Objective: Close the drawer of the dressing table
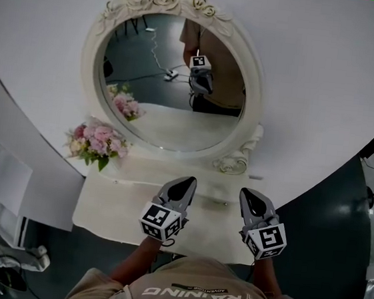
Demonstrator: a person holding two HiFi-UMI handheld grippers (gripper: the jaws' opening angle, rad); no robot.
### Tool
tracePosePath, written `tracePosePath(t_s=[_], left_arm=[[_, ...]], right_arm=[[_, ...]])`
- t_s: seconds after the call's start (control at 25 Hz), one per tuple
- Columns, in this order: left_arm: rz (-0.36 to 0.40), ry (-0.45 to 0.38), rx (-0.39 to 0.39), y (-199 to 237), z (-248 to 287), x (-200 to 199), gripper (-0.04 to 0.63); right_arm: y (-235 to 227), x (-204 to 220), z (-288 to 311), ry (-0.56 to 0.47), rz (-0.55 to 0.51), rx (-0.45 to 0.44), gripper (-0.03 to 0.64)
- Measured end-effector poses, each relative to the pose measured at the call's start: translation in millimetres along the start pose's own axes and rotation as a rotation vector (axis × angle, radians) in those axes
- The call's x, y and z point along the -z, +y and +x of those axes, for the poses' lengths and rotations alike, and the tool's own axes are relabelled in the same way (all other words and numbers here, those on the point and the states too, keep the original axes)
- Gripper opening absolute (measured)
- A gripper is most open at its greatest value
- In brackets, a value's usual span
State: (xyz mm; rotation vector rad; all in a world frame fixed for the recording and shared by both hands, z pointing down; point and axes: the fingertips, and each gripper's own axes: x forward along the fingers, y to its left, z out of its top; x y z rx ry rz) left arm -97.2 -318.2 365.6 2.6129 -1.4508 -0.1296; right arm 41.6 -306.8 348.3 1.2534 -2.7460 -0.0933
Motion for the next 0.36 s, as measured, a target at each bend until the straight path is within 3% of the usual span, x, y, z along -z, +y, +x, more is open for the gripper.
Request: tracePosePath(t_s=[0.36], left_arm=[[-0.003,-0.018,0.002,3.6,11.0,-3.8,0.015]], right_arm=[[-10.8,-0.3,7.9,0.003,-0.015,-0.002,0.002]])
